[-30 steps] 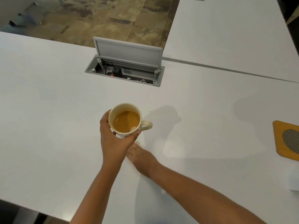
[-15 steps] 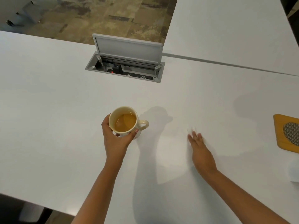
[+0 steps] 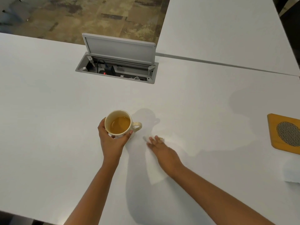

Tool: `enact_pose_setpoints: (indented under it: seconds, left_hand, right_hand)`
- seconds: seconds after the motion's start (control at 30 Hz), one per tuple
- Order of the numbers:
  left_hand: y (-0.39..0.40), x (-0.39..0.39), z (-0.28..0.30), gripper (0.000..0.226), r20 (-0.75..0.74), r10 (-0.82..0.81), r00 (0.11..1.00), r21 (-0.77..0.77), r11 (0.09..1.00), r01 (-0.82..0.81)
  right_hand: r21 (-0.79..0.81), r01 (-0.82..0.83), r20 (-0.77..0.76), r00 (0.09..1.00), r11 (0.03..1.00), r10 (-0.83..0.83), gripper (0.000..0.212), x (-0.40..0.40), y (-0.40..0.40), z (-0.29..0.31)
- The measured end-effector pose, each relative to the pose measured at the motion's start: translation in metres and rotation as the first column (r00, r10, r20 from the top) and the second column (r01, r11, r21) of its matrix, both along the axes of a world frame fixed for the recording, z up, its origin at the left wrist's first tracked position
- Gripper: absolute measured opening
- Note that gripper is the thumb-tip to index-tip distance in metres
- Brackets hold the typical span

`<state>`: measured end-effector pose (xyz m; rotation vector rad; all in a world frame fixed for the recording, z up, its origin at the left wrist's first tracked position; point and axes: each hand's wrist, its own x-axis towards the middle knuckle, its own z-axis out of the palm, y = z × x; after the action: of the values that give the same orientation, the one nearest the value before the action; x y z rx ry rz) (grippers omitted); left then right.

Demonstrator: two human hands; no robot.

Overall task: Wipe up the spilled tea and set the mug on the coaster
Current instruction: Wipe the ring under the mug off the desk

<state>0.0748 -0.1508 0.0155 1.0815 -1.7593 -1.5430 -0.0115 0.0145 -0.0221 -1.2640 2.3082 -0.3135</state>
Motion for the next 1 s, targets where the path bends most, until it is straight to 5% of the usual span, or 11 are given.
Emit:
enact_pose_setpoints:
  seconds: [0.23,0.47,1.0]
  left_hand:
    - [-0.007,-0.007,-0.009,0.087,0.002,0.042,0.999,-0.021,0.999,-0.042]
    - [-0.012,-0.009,-0.019,0.087,0.009,0.051,0.999,-0.038,0.998,-0.050]
    - [-0.006,-0.008,-0.029,0.090,0.049,-0.013,0.999,-0.038,0.999,0.015]
  right_hand:
    - [-0.032,0.353,-0.068,0.933,0.935,-0.354,0.064,-0.070,0.049,-0.002]
    - [-0.181,0.577,-0.075,0.800,0.797,-0.596,0.054,-0.046,0.101,-0.009]
    - [-0.198,0.670,0.018,0.732,0.715,-0.681,0.049,-0.038,0.099,-0.011]
